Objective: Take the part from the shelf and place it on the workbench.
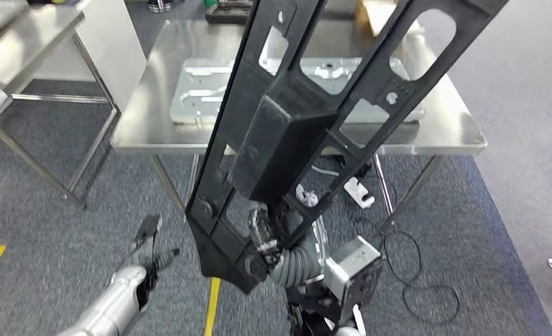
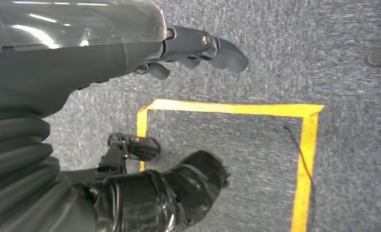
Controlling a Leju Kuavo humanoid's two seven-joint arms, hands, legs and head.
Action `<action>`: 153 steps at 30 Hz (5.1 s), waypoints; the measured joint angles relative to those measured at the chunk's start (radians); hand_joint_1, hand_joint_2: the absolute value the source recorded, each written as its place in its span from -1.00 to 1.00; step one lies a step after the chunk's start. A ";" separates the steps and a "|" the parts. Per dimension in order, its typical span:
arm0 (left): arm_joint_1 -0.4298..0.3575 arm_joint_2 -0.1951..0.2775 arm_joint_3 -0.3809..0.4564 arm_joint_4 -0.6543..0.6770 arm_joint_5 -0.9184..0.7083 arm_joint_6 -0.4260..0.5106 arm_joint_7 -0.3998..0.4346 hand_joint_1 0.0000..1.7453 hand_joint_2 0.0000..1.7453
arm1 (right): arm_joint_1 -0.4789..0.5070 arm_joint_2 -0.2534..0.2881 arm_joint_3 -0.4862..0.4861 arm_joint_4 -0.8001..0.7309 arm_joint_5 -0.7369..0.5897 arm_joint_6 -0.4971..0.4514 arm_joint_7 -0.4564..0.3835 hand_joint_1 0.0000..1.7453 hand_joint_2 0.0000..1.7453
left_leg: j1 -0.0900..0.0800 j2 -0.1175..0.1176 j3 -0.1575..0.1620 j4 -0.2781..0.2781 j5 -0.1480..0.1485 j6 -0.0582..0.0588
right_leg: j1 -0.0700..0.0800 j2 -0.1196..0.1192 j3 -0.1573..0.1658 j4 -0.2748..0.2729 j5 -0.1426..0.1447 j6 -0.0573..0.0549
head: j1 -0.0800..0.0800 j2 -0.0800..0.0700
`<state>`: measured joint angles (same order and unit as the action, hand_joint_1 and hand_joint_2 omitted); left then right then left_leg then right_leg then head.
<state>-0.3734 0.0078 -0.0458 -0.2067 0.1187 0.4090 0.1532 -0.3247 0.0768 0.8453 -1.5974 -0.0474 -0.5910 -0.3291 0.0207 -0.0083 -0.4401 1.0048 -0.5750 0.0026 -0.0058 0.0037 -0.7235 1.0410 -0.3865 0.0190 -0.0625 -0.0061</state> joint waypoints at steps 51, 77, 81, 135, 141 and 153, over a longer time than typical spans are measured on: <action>0.040 0.027 0.000 0.005 0.012 -0.163 0.202 -1.00 1.00 | -0.014 0.015 0.000 0.016 -0.011 0.062 -0.004 1.00 1.00 | -0.023 -0.005 -0.217 -0.001 0.195 0.030 | 0.008 0.003 0.154 0.018 -0.128 -0.013 | 0.007 0.000; 0.036 0.034 -0.025 0.012 -0.039 -0.309 0.313 -1.00 1.00 | -0.019 0.020 0.000 0.023 -0.021 0.107 -0.002 1.00 1.00 | 0.015 -0.001 -0.208 0.036 0.149 -0.051 | -0.020 0.002 0.105 -0.007 -0.059 -0.005 | -0.009 0.000; 0.026 0.034 -0.033 0.012 -0.039 -0.312 0.314 -1.00 1.00 | -0.019 0.020 0.000 0.023 -0.021 0.108 -0.002 1.00 1.00 | 0.008 -0.004 -0.206 0.034 0.141 -0.024 | -0.018 0.004 0.108 -0.010 -0.059 0.009 | -0.010 0.000; 0.067 -0.009 -0.063 0.025 0.064 -0.446 0.327 -1.00 1.00 | -0.087 0.025 0.000 0.054 0.025 0.177 0.058 1.00 1.00 | -0.007 0.000 -0.304 0.283 0.029 -0.033 | 0.000 -0.002 0.116 -0.026 -0.045 -0.048 | -0.015 0.000; 0.052 0.018 -0.068 0.031 0.055 -0.485 0.327 -1.00 1.00 | -0.223 -0.018 0.000 0.130 0.222 0.207 0.167 1.00 1.00 | -0.015 0.001 -0.181 0.018 0.140 -0.014 | 0.004 0.005 0.106 -0.009 -0.052 -0.031 | -0.014 0.000; 0.057 -0.004 -0.095 0.045 0.016 -0.491 0.327 -1.00 1.00 | -0.542 -0.115 -0.003 0.480 0.395 0.307 0.334 1.00 1.00 | -0.003 -0.002 -0.179 0.009 0.150 0.015 | -0.005 0.001 0.028 0.116 -0.066 0.001 | -0.009 0.000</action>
<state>-0.3160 0.0042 -0.1408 -0.1614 0.1349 -0.0818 0.4799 -0.8671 -0.0385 0.8421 -1.1177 0.3472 -0.2844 0.0044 0.0181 -0.0103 -0.6191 1.0137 -0.4251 0.0175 -0.0106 0.0051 -0.6960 1.1571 -0.4520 0.0203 -0.0714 -0.0061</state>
